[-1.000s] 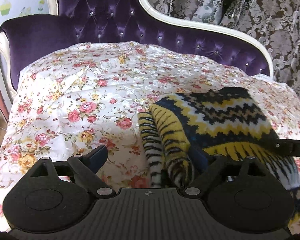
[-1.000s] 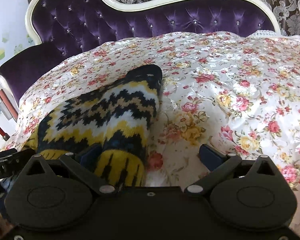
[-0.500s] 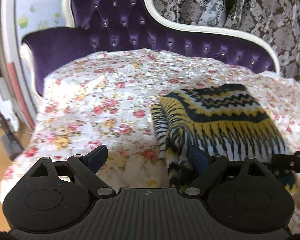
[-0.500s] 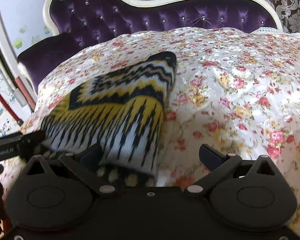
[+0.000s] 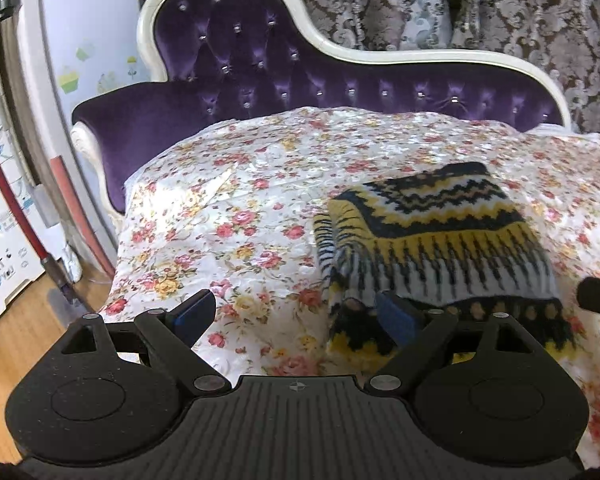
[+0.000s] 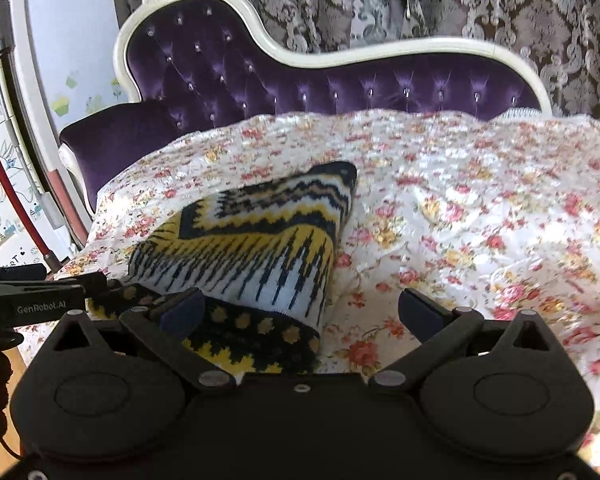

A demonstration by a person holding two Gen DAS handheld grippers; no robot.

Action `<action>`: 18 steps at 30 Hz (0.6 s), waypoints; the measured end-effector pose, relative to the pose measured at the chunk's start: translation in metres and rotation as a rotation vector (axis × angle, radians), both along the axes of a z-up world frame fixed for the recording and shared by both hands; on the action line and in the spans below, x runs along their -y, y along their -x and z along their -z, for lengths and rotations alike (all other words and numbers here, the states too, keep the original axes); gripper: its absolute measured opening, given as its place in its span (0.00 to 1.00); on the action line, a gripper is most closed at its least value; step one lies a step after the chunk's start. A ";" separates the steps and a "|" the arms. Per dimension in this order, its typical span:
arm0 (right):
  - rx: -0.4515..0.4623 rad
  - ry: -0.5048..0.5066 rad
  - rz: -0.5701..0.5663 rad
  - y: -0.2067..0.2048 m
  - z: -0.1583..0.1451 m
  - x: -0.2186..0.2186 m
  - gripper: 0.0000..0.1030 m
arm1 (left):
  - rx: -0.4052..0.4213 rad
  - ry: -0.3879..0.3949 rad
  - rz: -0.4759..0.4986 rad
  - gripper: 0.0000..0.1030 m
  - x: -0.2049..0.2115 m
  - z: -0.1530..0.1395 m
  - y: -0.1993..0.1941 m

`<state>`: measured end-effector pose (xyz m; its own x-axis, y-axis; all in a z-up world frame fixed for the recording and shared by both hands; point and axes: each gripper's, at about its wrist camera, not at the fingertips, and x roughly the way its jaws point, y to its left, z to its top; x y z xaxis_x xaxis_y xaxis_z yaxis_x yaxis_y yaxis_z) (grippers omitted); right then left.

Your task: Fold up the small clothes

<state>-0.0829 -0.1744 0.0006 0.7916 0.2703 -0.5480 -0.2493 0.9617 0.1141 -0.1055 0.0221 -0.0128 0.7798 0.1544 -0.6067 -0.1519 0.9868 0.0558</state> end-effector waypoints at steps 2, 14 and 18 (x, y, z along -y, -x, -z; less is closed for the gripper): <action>0.026 -0.001 -0.007 0.005 -0.004 -0.001 0.99 | -0.007 0.022 0.011 0.86 0.000 -0.001 0.002; 0.061 0.030 0.061 0.026 -0.012 -0.009 0.99 | -0.042 0.080 0.033 0.85 0.002 0.000 0.013; 0.027 0.025 0.048 0.025 -0.009 -0.009 0.99 | -0.048 0.085 0.041 0.85 0.003 0.000 0.016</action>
<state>-0.1078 -0.1657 0.0099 0.8181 0.2179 -0.5322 -0.2056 0.9751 0.0832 -0.1215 0.0188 -0.0129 0.7542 0.0693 -0.6529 -0.1109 0.9936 -0.0226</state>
